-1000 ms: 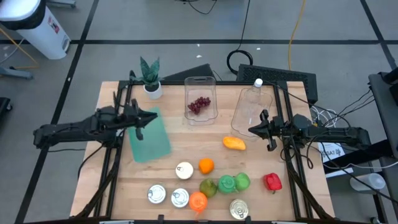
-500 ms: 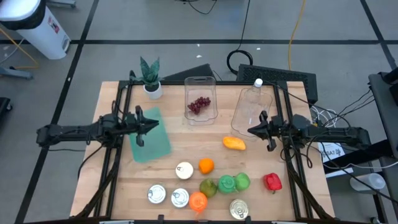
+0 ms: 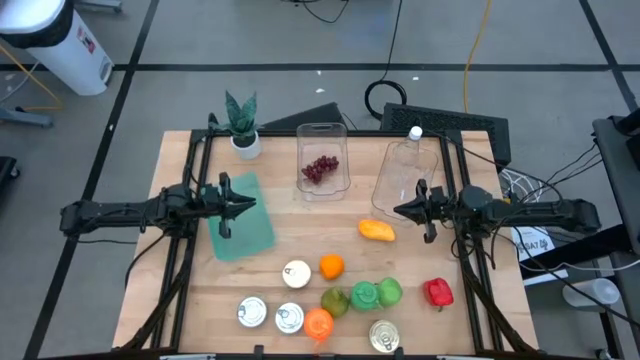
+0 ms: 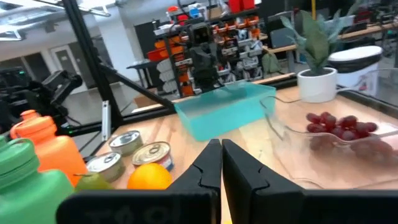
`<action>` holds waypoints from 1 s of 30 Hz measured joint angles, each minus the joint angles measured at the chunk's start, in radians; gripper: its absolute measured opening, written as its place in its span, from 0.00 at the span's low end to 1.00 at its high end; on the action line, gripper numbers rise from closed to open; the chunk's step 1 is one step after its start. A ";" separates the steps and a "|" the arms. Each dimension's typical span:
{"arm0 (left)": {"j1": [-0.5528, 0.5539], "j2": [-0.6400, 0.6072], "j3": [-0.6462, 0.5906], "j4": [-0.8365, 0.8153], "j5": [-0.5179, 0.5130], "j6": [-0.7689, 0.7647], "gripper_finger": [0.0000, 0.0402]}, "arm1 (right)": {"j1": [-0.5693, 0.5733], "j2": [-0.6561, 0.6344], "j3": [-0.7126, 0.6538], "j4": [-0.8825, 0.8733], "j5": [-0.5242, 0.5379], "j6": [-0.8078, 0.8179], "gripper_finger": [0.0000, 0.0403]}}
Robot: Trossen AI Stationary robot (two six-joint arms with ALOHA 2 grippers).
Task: Pick & Place Food Item
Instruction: Put the top left blue and pink tuna can into the blue bin
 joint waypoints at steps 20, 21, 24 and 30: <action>0.000 0.000 0.001 0.067 -0.010 0.054 0.13 | 0.110 0.133 0.000 0.210 0.073 -0.128 0.01; 0.000 0.000 0.001 0.067 -0.010 0.056 0.13 | 0.110 0.135 0.000 0.210 0.075 -0.130 0.01; 0.000 0.000 0.001 0.068 -0.010 0.071 0.13 | 0.110 0.135 0.000 0.226 0.087 -0.130 0.01; 0.000 0.000 0.001 0.099 -0.010 0.121 0.13 | 0.110 0.134 0.041 0.274 0.091 -0.128 0.00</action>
